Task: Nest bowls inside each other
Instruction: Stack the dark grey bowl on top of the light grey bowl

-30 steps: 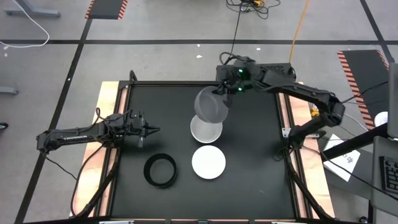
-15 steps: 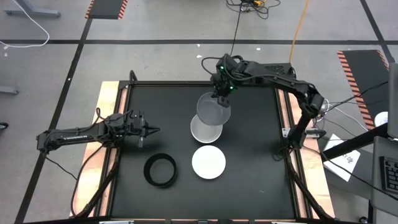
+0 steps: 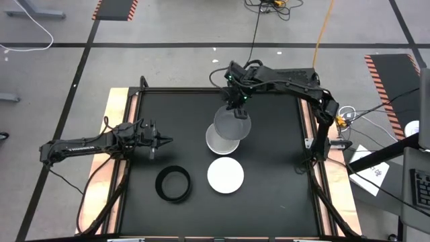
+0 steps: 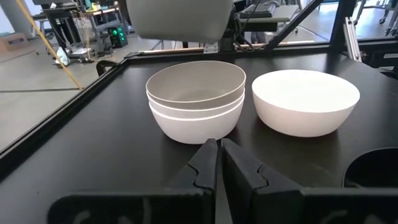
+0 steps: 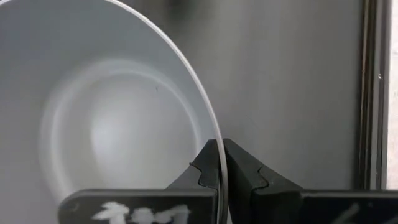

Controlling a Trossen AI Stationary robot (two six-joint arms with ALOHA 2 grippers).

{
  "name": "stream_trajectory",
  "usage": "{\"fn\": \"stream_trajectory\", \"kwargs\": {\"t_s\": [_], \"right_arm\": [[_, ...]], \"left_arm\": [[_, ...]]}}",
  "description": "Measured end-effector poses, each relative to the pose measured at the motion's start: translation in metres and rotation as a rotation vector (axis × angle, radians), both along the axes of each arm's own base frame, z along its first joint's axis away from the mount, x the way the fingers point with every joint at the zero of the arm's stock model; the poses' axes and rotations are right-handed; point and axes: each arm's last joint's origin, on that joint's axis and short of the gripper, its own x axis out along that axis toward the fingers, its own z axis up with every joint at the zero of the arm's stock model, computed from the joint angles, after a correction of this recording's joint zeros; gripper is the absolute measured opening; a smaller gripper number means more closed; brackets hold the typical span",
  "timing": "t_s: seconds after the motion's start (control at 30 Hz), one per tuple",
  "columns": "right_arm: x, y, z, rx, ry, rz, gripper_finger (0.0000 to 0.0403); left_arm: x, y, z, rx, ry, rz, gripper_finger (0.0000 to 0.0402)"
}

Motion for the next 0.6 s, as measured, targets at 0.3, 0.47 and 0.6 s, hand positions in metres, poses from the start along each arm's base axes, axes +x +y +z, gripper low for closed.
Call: {"fn": "stream_trajectory", "kwargs": {"t_s": [0.3, 0.47, 0.6], "right_arm": [[0.017, 0.007, -0.010, -0.095, -0.004, 0.039, 0.0000], [0.019, 0.007, -0.008, -0.103, -0.033, 0.029, 0.0000], [0.023, 0.006, -0.006, -0.063, -0.081, -0.002, 0.0000]], "left_arm": [[0.000, 0.000, 0.000, 0.004, -0.001, 0.000, 0.0026], [0.000, 0.000, 0.000, 0.006, -0.003, 0.000, 0.0026], [0.000, 0.000, 0.000, 0.009, -0.003, -0.001, 0.0026]]}}
